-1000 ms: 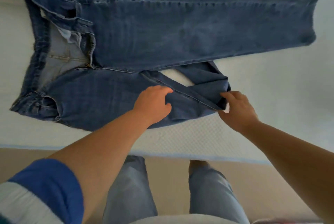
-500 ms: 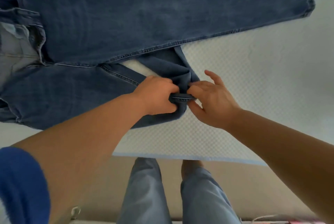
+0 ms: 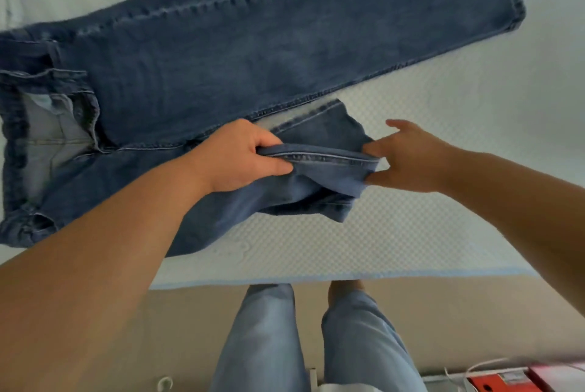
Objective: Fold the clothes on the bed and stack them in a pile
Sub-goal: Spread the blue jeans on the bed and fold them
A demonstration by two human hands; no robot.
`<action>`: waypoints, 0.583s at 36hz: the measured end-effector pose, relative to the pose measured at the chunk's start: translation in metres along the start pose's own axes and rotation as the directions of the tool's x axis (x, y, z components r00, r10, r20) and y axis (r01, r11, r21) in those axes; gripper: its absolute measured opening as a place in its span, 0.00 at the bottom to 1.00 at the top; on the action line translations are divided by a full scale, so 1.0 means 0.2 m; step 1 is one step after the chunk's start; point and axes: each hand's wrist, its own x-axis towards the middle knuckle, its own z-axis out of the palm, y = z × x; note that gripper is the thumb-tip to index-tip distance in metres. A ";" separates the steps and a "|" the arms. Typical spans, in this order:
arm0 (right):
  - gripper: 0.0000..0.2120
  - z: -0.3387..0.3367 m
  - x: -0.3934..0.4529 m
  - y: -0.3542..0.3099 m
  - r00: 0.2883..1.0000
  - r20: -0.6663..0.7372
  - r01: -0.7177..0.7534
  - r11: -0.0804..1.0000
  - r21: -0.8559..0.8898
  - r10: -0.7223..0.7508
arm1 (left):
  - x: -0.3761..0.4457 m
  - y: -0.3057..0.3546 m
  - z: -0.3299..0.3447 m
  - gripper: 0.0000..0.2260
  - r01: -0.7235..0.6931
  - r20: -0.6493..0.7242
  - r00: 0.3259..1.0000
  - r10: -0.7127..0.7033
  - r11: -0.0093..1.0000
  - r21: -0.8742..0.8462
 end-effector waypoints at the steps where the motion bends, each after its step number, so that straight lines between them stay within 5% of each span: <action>1: 0.11 -0.02 -0.04 0.00 0.999 -0.013 -0.037 0.993 0.114 0.039 | 0.01 0.00 0.00 0.06 0.000 -0.020 1.000 0.000 1.000 -0.002; 3: 0.07 -0.07 -0.14 -0.01 0.990 -0.006 -0.130 0.938 0.322 0.140 | 0.05 0.02 -0.01 0.03 -0.001 -0.067 0.998 0.002 1.000 0.008; 6: 0.06 -0.12 -0.29 0.00 0.966 0.005 -0.240 0.883 0.404 0.260 | 0.13 0.06 0.00 0.04 0.001 -0.064 0.998 0.004 0.997 0.073; 14: 0.10 -0.14 -0.52 0.24 0.864 0.170 -0.503 0.833 0.230 0.475 | 0.31 0.16 0.17 0.11 0.023 -0.080 0.997 0.007 0.931 0.363; 18: 0.10 -0.03 -0.48 0.44 0.855 0.037 -0.518 0.854 0.054 0.517 | 0.42 0.18 0.36 0.12 0.041 -0.071 0.997 -0.002 0.832 0.553; 21: 0.13 0.07 -0.42 0.59 0.773 -0.229 -0.558 0.806 0.198 0.592 | 0.54 0.17 0.45 0.07 0.140 -0.210 0.978 -0.013 0.788 0.600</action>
